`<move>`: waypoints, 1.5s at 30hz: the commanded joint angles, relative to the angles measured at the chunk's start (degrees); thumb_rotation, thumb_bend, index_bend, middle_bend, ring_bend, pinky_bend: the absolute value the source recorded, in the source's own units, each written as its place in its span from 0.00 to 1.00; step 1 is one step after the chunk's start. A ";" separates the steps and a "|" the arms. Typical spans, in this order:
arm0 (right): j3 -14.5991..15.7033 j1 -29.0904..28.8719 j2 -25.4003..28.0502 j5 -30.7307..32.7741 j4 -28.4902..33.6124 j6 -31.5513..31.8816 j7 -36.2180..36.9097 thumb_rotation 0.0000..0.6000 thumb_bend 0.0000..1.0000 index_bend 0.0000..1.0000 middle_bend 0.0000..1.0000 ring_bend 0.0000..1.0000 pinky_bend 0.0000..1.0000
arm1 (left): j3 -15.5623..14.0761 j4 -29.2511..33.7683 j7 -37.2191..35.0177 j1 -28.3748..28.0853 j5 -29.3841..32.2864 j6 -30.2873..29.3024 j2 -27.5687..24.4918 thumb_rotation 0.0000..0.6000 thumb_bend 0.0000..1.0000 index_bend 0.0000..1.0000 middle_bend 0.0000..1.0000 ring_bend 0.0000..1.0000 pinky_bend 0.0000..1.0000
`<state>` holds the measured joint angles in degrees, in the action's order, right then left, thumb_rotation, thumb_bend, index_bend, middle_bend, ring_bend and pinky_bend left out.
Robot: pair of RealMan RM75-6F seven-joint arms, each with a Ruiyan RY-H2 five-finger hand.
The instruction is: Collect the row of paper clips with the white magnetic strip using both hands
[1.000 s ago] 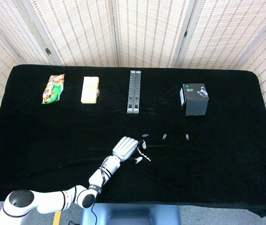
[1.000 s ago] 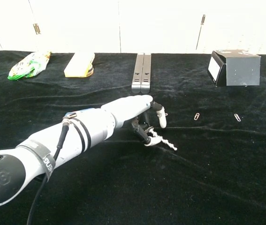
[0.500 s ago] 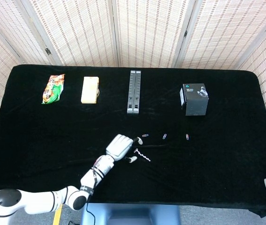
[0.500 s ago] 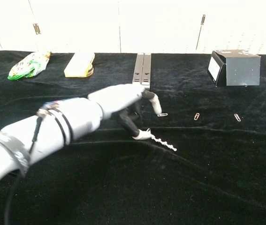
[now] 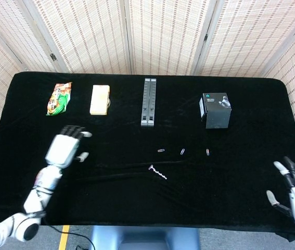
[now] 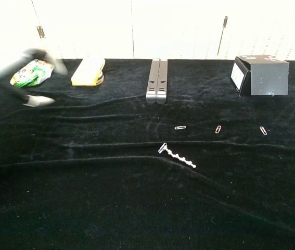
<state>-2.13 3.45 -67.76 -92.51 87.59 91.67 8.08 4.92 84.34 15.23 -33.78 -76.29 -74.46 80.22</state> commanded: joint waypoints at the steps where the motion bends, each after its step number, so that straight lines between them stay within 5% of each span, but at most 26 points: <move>1: -0.79 -3.56 -3.33 -0.31 2.65 -4.15 -5.16 1.00 0.36 0.12 0.00 0.00 0.00 | -2.51 -2.71 -5.24 7.61 -3.59 -9.21 -3.93 1.00 0.29 0.33 0.26 0.18 0.18; 8: -1.46 -9.89 -11.31 0.02 4.66 -12.64 -13.80 1.00 0.36 0.23 0.00 0.00 0.00 | -1.97 -10.57 -17.36 17.02 -4.29 -20.65 -4.21 1.00 0.29 0.34 0.26 0.18 0.16; 15: -2.15 -14.20 -18.81 3.62 4.93 -19.27 -22.97 1.00 0.36 0.27 0.00 0.00 0.00 | -1.41 -16.94 -24.97 22.67 -3.93 -24.84 -1.72 1.00 0.30 0.35 0.26 0.17 0.15; 30: -4.42 -18.95 -36.99 5.44 -5.32 -18.77 -30.67 1.00 0.36 0.28 0.00 0.00 0.00 | 2.25 -19.66 -35.07 27.14 -2.40 -24.34 -3.16 1.00 0.29 0.37 0.26 0.16 0.12; 45: -4.91 -21.73 -42.28 8.62 -8.53 -20.13 -32.18 1.00 0.36 0.28 0.00 0.00 0.00 | 6.32 -22.59 -39.13 29.33 3.01 -18.51 -5.64 1.00 0.31 0.36 0.26 0.13 0.05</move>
<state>-7.09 -18.24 -109.99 -83.93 79.10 71.59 -24.05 10.87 62.46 -23.88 -4.50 -73.66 -93.51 74.23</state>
